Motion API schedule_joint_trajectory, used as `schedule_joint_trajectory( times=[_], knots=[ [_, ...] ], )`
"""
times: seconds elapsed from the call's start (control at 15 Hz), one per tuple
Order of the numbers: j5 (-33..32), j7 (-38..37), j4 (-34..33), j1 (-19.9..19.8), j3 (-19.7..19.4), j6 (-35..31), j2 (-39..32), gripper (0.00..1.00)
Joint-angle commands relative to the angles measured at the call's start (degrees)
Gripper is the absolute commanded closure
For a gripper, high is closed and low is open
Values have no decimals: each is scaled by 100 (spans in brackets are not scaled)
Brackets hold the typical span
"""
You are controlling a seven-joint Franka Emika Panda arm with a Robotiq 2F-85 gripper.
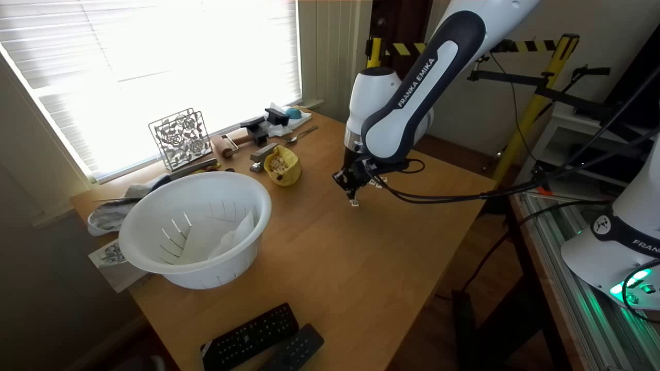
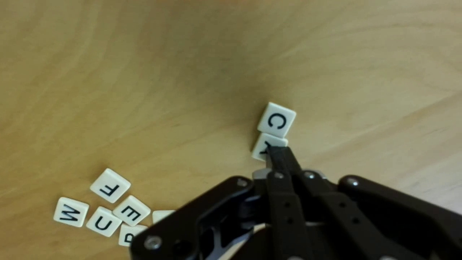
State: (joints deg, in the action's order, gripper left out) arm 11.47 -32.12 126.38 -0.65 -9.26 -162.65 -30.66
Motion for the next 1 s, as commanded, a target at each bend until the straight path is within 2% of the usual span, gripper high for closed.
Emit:
schedule_joint_trajectory(
  times=[0.0, 0.93],
  knots=[
    [130, -64, -150, 128, -74, -39, -229, 100],
    [114, 223, 48, -9, -57, -26, 272, 100]
  ],
)
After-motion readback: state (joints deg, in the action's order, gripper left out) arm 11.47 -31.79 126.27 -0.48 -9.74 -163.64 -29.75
